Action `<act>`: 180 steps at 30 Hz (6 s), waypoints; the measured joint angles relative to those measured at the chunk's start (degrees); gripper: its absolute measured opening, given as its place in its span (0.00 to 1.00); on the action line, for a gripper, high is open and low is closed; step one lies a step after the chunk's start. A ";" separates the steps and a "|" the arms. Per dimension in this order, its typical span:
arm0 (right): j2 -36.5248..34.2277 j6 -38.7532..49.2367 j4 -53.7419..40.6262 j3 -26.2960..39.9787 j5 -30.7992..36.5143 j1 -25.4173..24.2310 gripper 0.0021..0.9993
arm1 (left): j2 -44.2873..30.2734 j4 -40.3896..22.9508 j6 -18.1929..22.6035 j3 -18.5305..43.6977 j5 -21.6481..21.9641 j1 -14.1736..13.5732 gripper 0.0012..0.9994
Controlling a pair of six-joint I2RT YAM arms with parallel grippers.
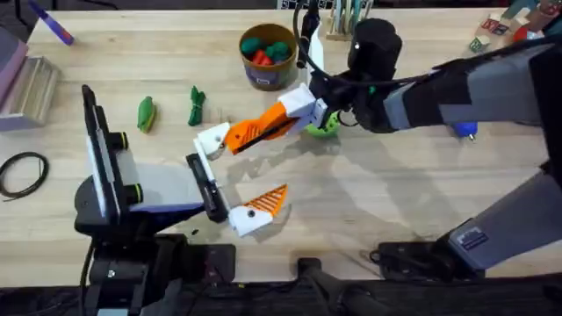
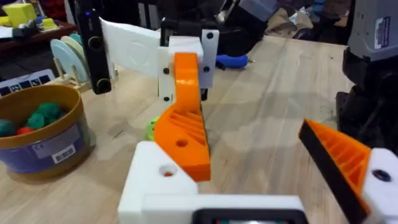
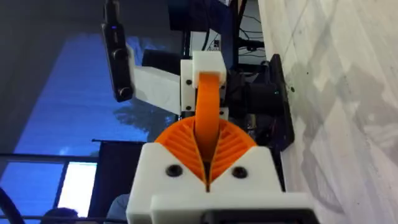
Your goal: Pick up the gripper from the table and insert it into the empty holder that is missing its gripper. Then pick up a screw, insert it into the mounting hole, and use the screwdriver to tighten it. Finally, clean up the table by picking up the vegetable and placing it into the bucket.
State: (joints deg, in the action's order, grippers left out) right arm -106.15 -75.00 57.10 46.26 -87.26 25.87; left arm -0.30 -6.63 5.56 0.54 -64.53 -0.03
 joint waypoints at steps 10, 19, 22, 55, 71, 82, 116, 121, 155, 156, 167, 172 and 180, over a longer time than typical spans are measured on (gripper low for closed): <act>0.00 0.07 -0.07 0.20 3.73 2.17 0.01 | 0.00 0.13 0.02 0.00 0.94 0.22 0.99; 0.00 0.26 -0.07 0.27 6.26 4.53 0.01 | 0.00 0.13 0.00 0.00 0.94 0.22 0.99; 0.00 0.28 -0.09 0.31 6.43 4.55 0.01 | 0.00 0.13 0.02 0.00 1.01 0.22 0.99; -2.82 -1.49 -0.03 3.89 3.41 5.24 0.01 | 0.05 -0.02 0.22 0.15 1.28 0.26 0.99; -4.77 -2.43 0.35 5.44 0.81 4.80 0.01 | 0.02 -0.15 -0.44 0.15 0.68 0.15 0.99; -4.77 -3.04 0.50 5.44 2.38 5.19 0.01 | 0.04 -0.06 -0.46 0.15 1.44 0.17 0.99; -3.56 -4.33 0.79 3.85 5.28 4.76 0.01 | 0.03 -0.04 -0.87 0.15 1.57 0.17 0.99; -3.08 -4.46 1.14 2.51 6.69 4.79 0.01 | 0.00 -0.07 -1.41 0.15 1.51 0.17 0.99; 0.33 -5.23 1.66 -1.76 12.22 5.33 0.01 | -0.02 -0.08 -2.16 0.15 1.47 0.26 0.99; 0.72 -5.07 1.64 -2.08 12.68 5.40 0.01 | -0.02 -0.09 -2.14 0.15 1.42 0.26 0.99; 1.73 -4.07 1.03 -2.82 14.14 5.70 0.01 | -0.02 -0.07 -1.97 0.15 1.48 0.28 0.99; 1.73 -4.04 1.03 -2.80 14.56 5.90 0.01 | -0.02 -0.04 -1.97 0.15 1.75 0.28 0.99; 1.73 -4.04 1.05 -2.82 14.58 5.90 0.01 | -0.02 -0.04 -1.97 0.15 1.77 0.28 0.99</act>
State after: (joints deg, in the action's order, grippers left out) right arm -104.42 -79.05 58.15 43.44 -72.69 31.77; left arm -0.32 -6.68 3.60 0.69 -62.76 0.25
